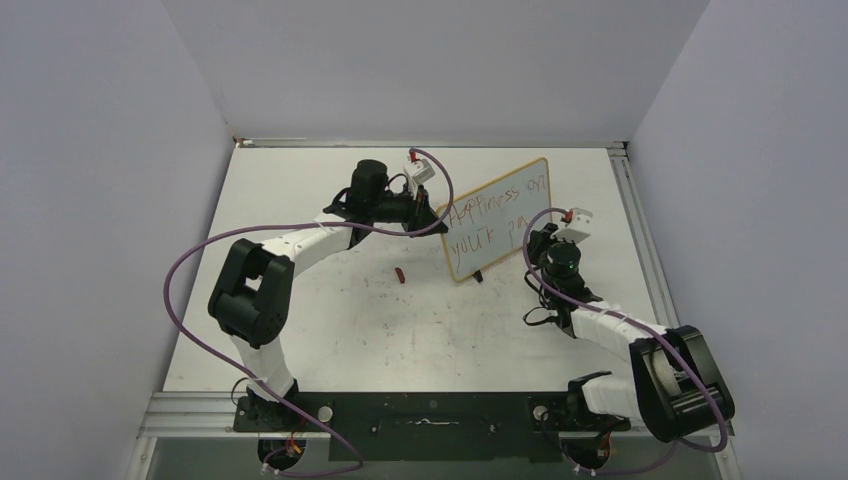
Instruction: Write a sentence on the whiteboard
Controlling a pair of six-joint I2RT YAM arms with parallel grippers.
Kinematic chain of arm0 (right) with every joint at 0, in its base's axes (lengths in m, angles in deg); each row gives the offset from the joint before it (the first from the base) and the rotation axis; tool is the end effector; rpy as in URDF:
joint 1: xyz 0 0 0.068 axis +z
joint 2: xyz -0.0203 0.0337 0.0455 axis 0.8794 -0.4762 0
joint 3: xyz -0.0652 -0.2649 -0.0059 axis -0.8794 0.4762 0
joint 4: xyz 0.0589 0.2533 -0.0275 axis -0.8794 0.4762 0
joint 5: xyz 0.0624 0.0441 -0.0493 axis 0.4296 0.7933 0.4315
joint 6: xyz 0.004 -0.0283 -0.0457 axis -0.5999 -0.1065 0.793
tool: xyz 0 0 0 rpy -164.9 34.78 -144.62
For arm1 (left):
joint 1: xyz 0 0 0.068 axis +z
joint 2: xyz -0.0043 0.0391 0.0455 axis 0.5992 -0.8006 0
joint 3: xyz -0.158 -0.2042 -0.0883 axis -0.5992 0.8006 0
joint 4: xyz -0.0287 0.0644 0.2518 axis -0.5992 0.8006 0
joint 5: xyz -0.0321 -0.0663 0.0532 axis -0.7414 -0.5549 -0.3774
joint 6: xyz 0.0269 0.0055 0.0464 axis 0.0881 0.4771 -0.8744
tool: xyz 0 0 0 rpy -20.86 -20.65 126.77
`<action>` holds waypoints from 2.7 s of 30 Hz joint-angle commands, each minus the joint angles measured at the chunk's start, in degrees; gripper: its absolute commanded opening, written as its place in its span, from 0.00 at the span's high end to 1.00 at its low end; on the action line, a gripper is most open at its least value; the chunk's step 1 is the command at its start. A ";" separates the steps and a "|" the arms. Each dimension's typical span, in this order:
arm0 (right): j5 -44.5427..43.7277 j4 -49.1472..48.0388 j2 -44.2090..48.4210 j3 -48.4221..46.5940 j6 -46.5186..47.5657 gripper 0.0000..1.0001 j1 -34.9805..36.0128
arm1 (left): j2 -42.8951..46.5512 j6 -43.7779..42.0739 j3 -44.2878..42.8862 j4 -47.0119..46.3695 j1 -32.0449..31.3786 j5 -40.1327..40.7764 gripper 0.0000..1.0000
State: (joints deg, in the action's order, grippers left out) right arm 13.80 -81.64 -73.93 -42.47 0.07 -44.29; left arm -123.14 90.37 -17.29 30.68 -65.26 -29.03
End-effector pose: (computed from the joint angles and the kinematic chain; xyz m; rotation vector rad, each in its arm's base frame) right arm 0.2375 0.0644 0.1845 0.2917 1.7968 0.2816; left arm 0.3470 -0.2182 0.2461 0.9110 1.8427 -1.2391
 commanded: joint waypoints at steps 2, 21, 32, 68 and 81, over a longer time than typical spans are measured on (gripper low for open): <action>-0.46 -0.62 4.57 -1.77 0.25 0.95 -0.66 | 2.81 -0.67 -1.11 1.51 -1.26 -3.45 1.00; 2.97 -6.49 -1.40 -3.89 0.32 0.95 -1.63 | 3.13 -0.50 -1.00 1.41 -1.26 -3.61 1.00; 1.24 -7.29 -1.47 -3.86 0.98 0.95 -2.95 | 3.04 -0.50 -1.00 1.41 -1.26 -3.61 1.00; 3.95 -4.43 -2.81 -3.84 1.03 0.95 -2.89 | 3.45 -0.41 -0.95 1.24 -1.35 -3.61 1.00; 3.25 -2.50 -5.32 -4.44 -0.19 0.95 -2.89 | 3.48 -0.41 -1.00 1.24 -1.35 -3.60 1.00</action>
State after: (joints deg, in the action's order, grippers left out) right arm 15.63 -83.54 -78.17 -44.78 1.12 -47.35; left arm -122.71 90.48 -17.29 31.38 -65.63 -29.03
